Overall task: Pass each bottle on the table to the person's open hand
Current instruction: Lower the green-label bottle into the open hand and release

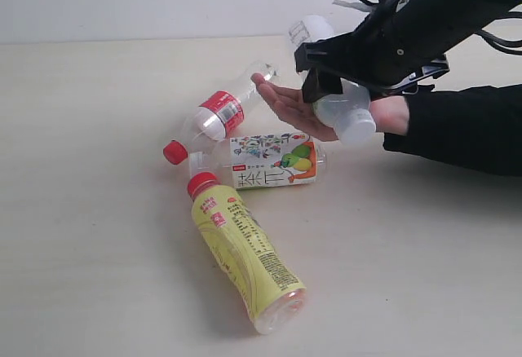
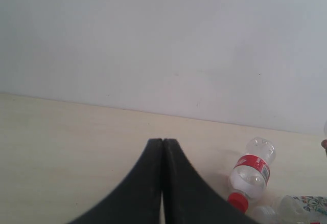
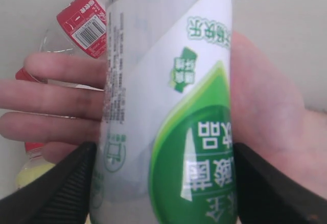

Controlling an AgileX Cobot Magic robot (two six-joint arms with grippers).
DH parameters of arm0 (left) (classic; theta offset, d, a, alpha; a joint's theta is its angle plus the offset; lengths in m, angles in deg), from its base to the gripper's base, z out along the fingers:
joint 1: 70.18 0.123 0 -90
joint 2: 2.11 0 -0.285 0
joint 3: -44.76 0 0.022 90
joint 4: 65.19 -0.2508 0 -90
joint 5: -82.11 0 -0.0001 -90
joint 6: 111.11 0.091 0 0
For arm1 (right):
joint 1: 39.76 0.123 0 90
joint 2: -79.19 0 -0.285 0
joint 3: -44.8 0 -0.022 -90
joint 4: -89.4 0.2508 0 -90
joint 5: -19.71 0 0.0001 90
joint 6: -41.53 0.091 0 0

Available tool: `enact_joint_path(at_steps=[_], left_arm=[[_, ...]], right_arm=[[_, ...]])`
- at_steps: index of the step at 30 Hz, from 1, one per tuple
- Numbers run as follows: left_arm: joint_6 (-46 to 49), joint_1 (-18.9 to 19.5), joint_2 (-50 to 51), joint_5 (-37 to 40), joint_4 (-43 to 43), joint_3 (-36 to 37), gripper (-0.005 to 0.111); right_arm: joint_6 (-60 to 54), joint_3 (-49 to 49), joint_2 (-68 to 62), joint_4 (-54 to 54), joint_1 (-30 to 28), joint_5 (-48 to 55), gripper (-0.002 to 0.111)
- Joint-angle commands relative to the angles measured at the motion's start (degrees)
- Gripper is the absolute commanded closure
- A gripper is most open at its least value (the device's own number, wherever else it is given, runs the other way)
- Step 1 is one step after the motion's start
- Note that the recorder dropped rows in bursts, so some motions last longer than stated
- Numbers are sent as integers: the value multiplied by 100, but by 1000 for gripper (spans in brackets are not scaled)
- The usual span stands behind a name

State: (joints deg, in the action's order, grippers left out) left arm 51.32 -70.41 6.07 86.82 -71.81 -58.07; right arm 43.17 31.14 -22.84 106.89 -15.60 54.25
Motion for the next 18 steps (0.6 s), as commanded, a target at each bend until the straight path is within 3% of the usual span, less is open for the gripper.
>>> enact_joint_path(at_steps=[1,18], left_arm=[[14,23,-39,9,-31,4,107],[14,23,-39,9,-31,4,107]], right_arm=[[-55,41,-1,10,19,8,45],[-55,41,-1,-83,19,8,34]])
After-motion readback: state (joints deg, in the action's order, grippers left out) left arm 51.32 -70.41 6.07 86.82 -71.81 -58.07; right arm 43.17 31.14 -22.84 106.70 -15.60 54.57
